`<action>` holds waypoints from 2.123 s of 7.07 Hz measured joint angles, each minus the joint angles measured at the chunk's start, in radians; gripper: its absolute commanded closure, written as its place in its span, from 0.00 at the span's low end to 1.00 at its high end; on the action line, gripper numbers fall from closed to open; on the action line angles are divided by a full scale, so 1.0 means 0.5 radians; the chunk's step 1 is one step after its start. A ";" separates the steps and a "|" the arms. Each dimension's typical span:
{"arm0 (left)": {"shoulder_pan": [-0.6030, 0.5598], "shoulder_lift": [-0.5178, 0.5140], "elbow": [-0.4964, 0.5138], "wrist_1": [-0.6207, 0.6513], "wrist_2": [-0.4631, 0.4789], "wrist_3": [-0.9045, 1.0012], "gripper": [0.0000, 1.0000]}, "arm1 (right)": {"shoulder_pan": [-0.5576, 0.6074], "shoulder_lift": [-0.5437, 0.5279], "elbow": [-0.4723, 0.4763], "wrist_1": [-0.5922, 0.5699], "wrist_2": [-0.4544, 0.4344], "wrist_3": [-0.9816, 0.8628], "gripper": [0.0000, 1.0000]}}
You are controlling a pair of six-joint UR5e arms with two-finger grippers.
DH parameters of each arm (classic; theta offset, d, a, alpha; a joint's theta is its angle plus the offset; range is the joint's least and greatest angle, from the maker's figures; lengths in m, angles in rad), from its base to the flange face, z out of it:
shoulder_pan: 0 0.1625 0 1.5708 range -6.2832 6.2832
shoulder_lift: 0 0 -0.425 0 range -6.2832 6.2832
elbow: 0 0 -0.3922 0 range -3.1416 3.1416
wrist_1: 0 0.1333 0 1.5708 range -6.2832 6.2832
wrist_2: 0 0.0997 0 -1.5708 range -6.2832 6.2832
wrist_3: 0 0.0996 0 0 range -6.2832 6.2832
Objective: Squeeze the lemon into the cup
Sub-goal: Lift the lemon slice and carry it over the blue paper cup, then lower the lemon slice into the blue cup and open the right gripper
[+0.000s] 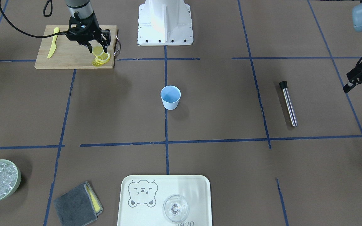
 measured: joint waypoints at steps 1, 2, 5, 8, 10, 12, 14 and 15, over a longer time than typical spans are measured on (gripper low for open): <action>0.000 0.000 0.002 0.000 0.000 0.000 0.00 | 0.091 0.008 0.029 -0.001 0.065 -0.001 0.37; 0.001 0.000 0.004 0.000 0.000 0.000 0.00 | 0.200 0.037 0.043 -0.003 0.157 -0.003 0.38; 0.075 -0.003 0.015 -0.006 0.013 -0.071 0.00 | 0.474 0.489 -0.055 -0.292 0.363 -0.027 0.37; 0.133 -0.001 0.133 -0.143 0.018 -0.119 0.00 | 0.557 1.214 -0.487 -0.646 0.347 -0.055 0.37; 0.141 0.000 0.205 -0.231 0.017 -0.122 0.00 | 0.561 1.590 -0.924 -0.665 0.336 -0.049 0.37; 0.144 0.000 0.230 -0.246 0.017 -0.121 0.00 | 0.555 1.825 -1.254 -0.661 0.334 -0.043 0.36; 0.144 0.001 0.241 -0.250 0.016 -0.119 0.00 | 0.514 1.873 -1.353 -0.658 0.333 -0.038 0.34; 0.144 0.002 0.243 -0.251 0.016 -0.118 0.00 | 0.501 1.878 -1.374 -0.655 0.332 -0.036 0.34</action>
